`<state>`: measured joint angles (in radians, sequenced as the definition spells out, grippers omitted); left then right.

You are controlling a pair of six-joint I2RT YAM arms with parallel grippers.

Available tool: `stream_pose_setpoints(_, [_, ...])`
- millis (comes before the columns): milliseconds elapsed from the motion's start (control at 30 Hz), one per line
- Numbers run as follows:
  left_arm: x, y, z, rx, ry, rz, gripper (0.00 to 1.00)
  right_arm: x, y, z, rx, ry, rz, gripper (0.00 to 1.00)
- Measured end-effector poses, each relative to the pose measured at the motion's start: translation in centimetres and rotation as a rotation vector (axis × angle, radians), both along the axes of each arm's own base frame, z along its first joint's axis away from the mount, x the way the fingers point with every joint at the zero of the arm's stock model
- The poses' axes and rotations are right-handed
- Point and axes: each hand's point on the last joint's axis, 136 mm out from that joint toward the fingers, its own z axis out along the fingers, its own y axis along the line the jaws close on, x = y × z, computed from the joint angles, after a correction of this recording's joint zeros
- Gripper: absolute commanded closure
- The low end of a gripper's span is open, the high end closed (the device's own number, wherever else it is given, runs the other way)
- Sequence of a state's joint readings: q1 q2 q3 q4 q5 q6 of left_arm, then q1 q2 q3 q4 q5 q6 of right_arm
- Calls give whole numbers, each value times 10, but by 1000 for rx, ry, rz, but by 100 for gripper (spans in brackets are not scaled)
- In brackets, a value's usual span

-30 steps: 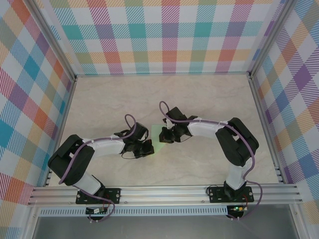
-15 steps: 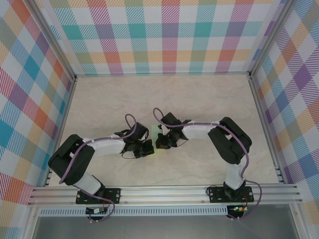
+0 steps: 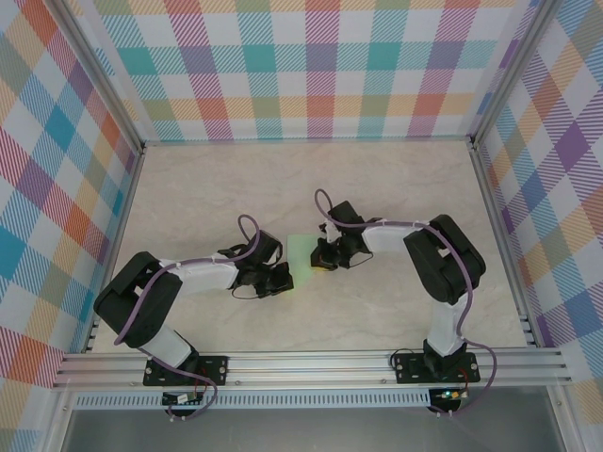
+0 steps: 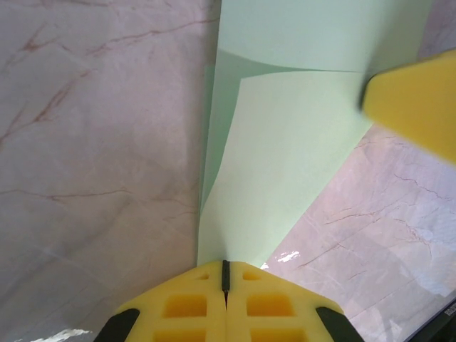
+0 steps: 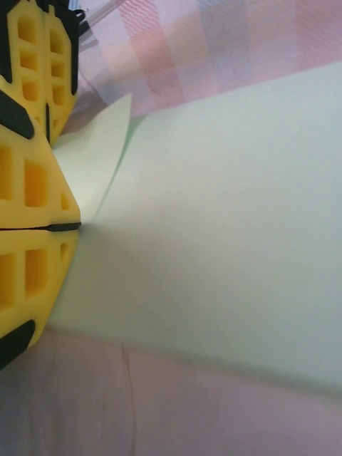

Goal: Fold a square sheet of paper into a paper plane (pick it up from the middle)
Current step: Third fold the triangle at the center of the table.

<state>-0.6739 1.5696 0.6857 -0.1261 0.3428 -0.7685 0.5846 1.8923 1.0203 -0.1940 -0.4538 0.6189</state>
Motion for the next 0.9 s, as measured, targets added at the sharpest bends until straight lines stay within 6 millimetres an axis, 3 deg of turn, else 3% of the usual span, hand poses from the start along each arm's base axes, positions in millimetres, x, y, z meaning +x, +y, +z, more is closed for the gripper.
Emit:
stream_pose_setpoints(200, [0, 0, 1, 5, -3, -10, 100, 22, -31, 4, -87, -58, -87, 93])
stream_pose_setpoints(333, [-2, 1, 2, 21, 9, -21, 96, 24, -42, 21, -96, -100, -127, 78])
stream_pose_setpoints(467, [3, -1, 12, 17, -9, -22, 93, 15, -43, 42, -54, -114, -158, 63])
stream_pose_setpoints(567, [15, -6, 28, -1, -66, -11, 93, 4, -39, 43, -27, -75, -174, 55])
stream_pose_setpoints(733, [39, -8, 43, 18, -151, 31, 96, -13, -34, 34, -4, 18, -201, 50])
stream_pose_setpoints(900, [52, -6, 34, 72, -164, 58, 98, -15, -23, 33, 29, 44, -201, 50])
